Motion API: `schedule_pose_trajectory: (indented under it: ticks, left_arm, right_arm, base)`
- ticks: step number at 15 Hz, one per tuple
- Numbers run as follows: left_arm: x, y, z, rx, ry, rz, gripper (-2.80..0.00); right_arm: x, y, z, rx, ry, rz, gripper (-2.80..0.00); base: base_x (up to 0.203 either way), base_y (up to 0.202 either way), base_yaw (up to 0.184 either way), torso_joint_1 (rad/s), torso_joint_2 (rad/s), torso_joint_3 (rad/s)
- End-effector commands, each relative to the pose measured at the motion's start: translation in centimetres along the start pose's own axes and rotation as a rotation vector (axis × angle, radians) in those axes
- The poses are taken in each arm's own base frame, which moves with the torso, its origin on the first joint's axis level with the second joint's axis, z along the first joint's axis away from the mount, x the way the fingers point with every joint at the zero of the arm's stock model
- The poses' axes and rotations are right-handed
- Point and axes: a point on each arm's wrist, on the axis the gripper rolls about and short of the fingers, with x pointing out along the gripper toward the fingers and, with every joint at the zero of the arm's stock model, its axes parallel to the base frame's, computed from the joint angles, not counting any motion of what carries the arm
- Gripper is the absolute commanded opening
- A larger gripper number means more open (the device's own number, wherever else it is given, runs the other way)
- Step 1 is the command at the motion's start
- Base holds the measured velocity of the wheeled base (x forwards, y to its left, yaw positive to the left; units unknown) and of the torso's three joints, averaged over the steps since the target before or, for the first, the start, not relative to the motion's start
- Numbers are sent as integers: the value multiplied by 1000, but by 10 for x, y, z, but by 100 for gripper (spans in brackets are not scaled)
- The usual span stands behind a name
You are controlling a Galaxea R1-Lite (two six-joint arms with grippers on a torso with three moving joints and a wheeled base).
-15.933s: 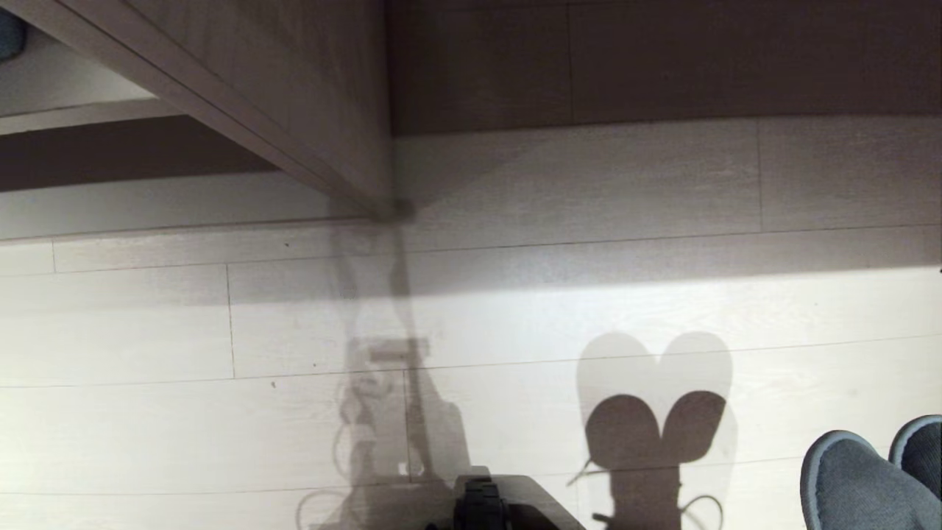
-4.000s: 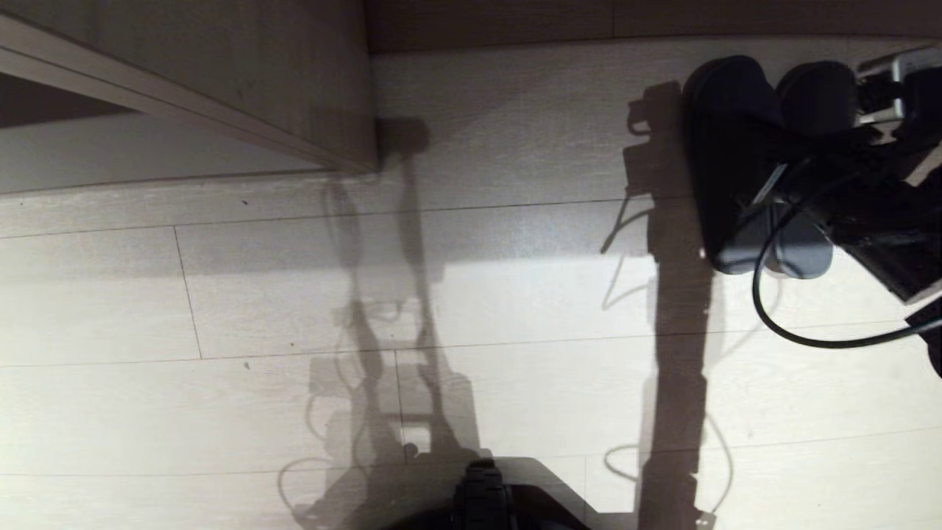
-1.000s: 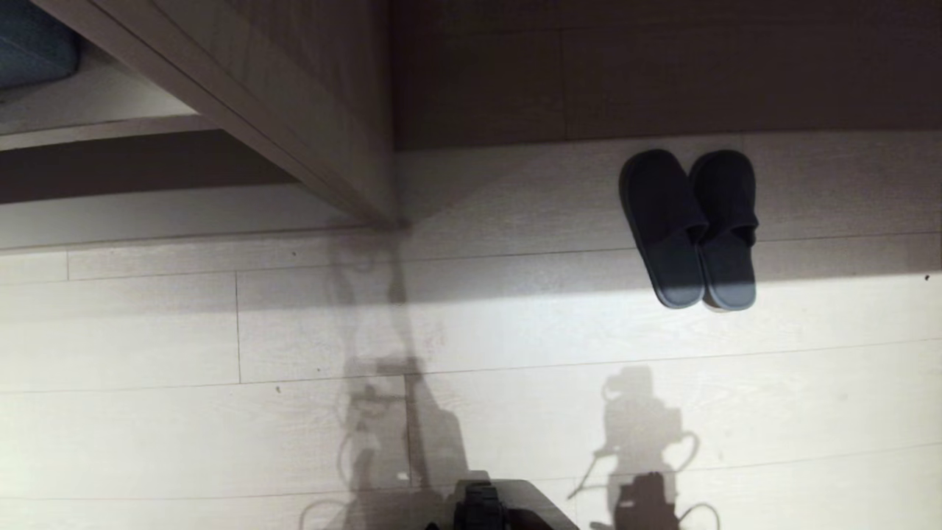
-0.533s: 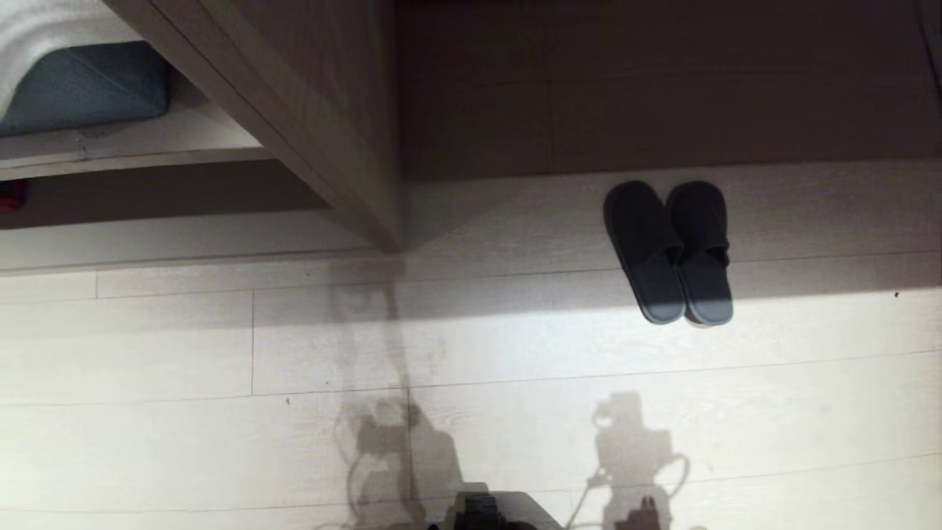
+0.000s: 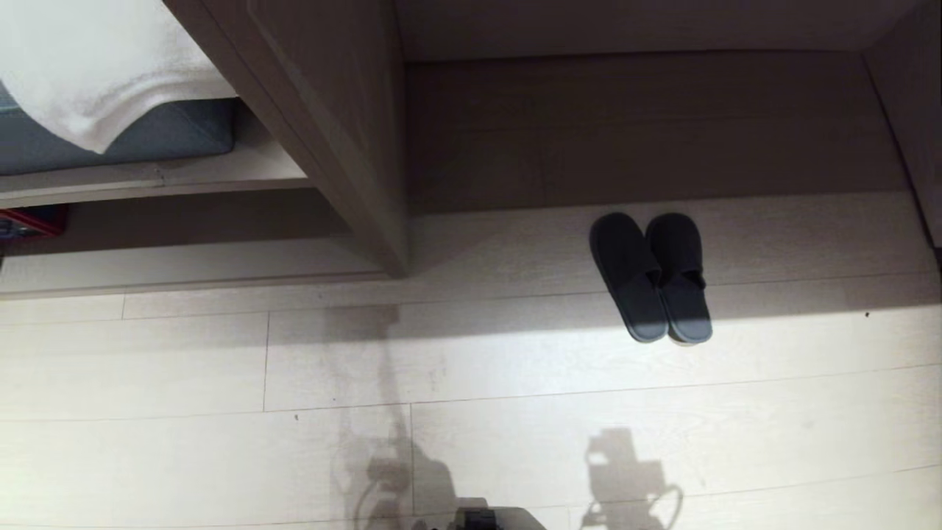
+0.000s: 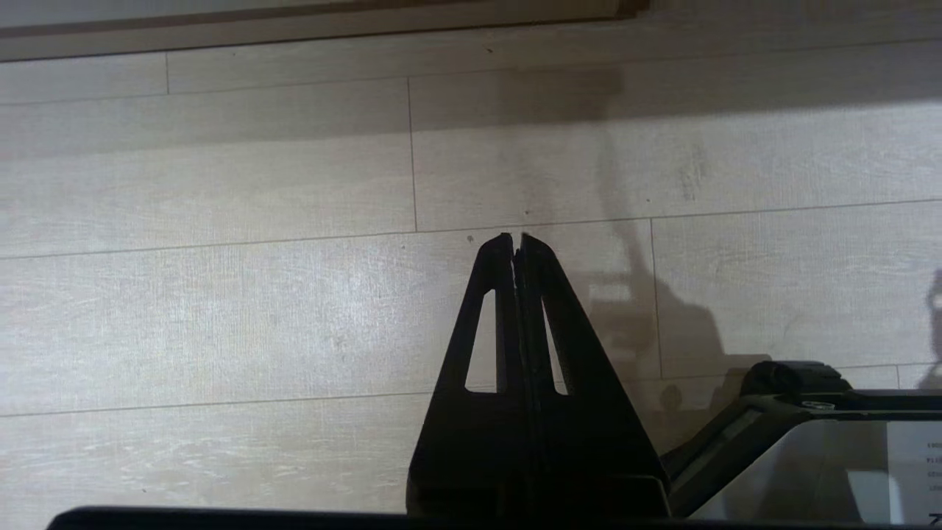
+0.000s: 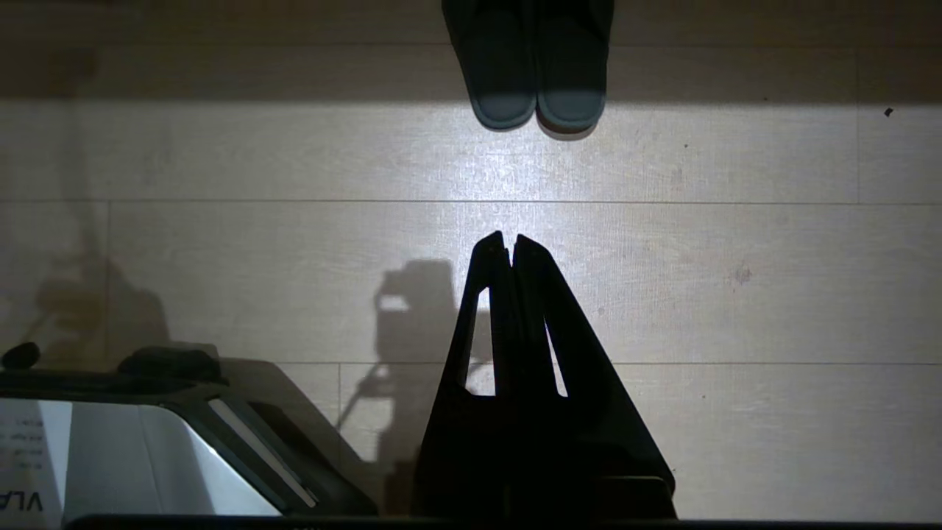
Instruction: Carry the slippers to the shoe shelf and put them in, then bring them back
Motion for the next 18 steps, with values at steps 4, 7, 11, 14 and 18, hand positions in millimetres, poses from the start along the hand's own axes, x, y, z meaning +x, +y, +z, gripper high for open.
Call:
schedule_pose_trajectory:
  ticks: [4,7,11,14,18]
  left_arm:
    - [0,0,0,0,-1,0,-280]
    - [0,0,0,0,0,0,-280]
    - [0,0,0,0,-1,0,-280]
    - [0,0,0,0,-1,0,-280]
    - [0,0,0,0,-1,0,-280]
  right_arm:
    - [0,0,0,0,2,1,-280]
    - [0,0,0,0,3,1,-280]
    - [0,0,0,0,4,1,-280]
    - [0,0,0,0,2,1,-280]
    - [0,0,0,0,2,1,-280]
  base:
    - [0,0,0,4,1,199]
    - [0,0,0,0,4,204]
    - [0,0,0,4,6,201]
    - [0,0,0,2,0,207]
    - [0,0,0,3,3,201]
